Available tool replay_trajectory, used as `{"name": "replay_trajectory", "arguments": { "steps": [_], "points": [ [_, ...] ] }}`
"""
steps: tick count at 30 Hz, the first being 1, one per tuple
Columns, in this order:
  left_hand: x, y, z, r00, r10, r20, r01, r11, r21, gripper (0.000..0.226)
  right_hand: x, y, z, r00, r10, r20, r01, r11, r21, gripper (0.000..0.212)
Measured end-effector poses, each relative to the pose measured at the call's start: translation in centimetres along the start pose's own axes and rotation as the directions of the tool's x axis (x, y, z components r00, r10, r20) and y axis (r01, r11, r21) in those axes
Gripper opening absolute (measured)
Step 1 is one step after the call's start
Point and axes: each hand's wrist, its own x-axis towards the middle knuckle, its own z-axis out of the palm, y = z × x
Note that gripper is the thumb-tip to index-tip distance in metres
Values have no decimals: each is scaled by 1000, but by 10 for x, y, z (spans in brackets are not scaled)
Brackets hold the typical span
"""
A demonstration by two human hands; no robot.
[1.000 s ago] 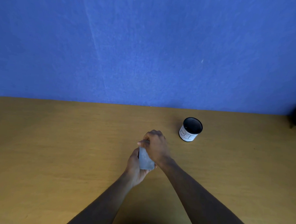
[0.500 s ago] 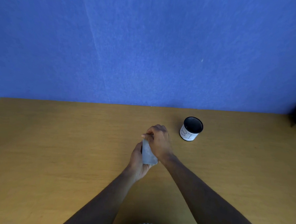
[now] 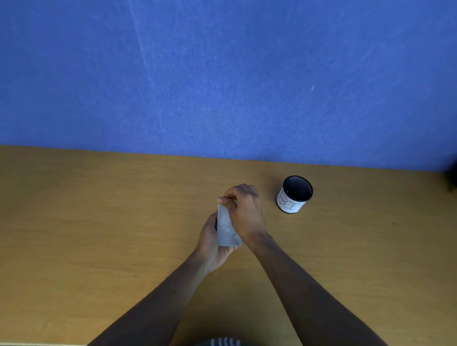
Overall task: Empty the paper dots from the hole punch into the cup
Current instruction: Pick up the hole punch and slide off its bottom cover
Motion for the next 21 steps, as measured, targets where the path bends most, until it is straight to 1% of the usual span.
{"name": "replay_trajectory", "arguments": {
  "steps": [7, 11, 14, 16, 18, 21],
  "points": [
    [-1, 2, 0, 1000, 5, 28, -4, 1000, -25, 38, -1, -4, -8, 999, -43, -24, 44, 997, 60, 14],
    [-1, 3, 0, 1000, 17, 19, -17, 1000, 6, 36, -7, -10, -20, 999, -44, -25, 47, 988, 150, 12],
    [0, 6, -1, 999, 31, -13, -30, 999, 34, 36, -16, -15, -35, 995, -100, 27, 91, 965, 248, 13],
    [1, 8, -3, 998, 30, -49, -28, 998, 49, 39, -22, -18, -47, 987, -142, 75, 116, 953, 281, 15],
    [2, 9, -5, 997, 14, -76, -11, 999, 45, 41, -30, -20, -57, 978, -167, 127, 128, 954, 271, 16],
    [3, 11, -7, 997, 16, -71, -16, 1000, 6, 43, -43, -19, -69, 954, -236, 186, 192, 955, 228, 18]
  ]
}}
